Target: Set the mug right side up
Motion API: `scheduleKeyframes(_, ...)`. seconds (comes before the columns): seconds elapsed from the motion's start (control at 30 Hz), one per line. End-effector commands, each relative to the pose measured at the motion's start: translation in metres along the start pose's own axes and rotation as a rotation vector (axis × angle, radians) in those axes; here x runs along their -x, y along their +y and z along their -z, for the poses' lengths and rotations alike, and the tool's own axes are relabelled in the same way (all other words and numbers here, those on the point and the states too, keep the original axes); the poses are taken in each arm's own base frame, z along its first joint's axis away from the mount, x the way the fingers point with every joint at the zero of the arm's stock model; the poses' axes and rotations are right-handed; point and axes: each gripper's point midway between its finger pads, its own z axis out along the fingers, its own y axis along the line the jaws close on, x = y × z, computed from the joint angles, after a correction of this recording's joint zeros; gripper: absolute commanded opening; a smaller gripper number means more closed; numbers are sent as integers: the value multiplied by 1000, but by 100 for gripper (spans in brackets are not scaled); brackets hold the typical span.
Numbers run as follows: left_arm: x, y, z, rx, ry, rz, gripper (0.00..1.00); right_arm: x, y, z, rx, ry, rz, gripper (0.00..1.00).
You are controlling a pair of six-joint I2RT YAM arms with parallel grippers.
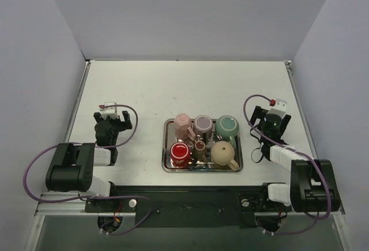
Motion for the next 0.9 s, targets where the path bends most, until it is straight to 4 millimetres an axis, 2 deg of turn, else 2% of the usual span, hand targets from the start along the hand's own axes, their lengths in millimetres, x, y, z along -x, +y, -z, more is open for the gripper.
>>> scheduleKeyframes(0.0, 18, -2, -7, -1, -50, -3, 98, 55, 9, 14, 38, -38, -64, 98)
scheduleKeyframes(0.07, 17, -2, -7, -5, -47, -1, 98, 76, 31, 27, 157, -55, -68, 95)
scheduleKeyframes(0.1, 16, -2, -7, -5, -42, 0, 98, 78, 40, 37, 207, -44, -42, 95)
scheduleKeyframes(0.13, 16, -4, -7, -18, -44, 0, 98, 93, 58, 47, 263, -67, -12, 95)
scheduleKeyframes(0.17, 19, -3, -7, -24, -54, -5, 98, 103, 62, 57, 276, -70, 53, 95)
scheduleKeyframes(0.2, 28, -13, -7, -83, -70, -6, 98, 102, 84, 72, 339, -61, 115, 95)
scheduleKeyframes(0.23, 36, -3, -5, -73, -69, 9, 98, 111, 88, 82, 340, -59, 182, 95)
scheduleKeyframes(0.27, 38, -2, -8, -118, -10, 30, 98, 108, 111, 98, 412, -49, 226, 95)
scheduleKeyframes(0.3, 52, -3, -5, -141, -7, 45, 98, 111, 120, 107, 443, -36, 276, 94)
scheduleKeyframes(0.33, 62, -2, -7, -182, 47, 59, 98, 106, 143, 125, 523, -33, 322, 91)
scheduleKeyframes(0.37, 79, -1, -4, -200, 38, 52, 98, 106, 155, 135, 551, -16, 357, 90)
scheduleKeyframes(0.4, 90, 1, -3, -218, 91, 58, 98, 103, 175, 154, 619, -21, 400, 88)
scheduleKeyframes(0.43, 106, 1, 0, -231, 87, 47, 98, 98, 181, 159, 613, 3, 446, 87)
scheduleKeyframes(0.47, 109, -3, 7, -267, 156, 38, 98, 92, 198, 177, 670, -2, 480, 85)
scheduleKeyframes(0.5, 120, -7, 11, -288, 160, 22, 98, 88, 208, 181, 682, 16, 506, 84)
scheduleKeyframes(0.53, 119, -14, 22, -340, 218, -12, 98, 73, 223, 190, 727, 47, 547, 82)
scheduleKeyframes(0.57, 120, -17, 29, -361, 235, -22, 98, 77, 230, 195, 742, 52, 547, 80)
scheduleKeyframes(0.6, 122, -22, 36, -391, 253, -29, 98, 60, 238, 198, 762, 99, 592, 74)
scheduleKeyframes(0.63, 126, -24, 41, -396, 250, -31, 98, 64, 246, 200, 778, 101, 592, 71)
scheduleKeyframes(0.67, 124, -25, 46, -402, 266, -30, 98, 51, 255, 200, 791, 146, 596, 66)
scheduleKeyframes(0.77, 128, -29, 59, -421, 269, -43, 99, 37, 277, 205, 854, 207, 624, 55)
scheduleKeyframes(0.8, 126, -31, 63, -427, 283, -46, 99, 27, 286, 207, 881, 239, 639, 54)
scheduleKeyframes(0.87, 127, -31, 67, -433, 289, -52, 99, 22, 296, 210, 898, 248, 654, 52)
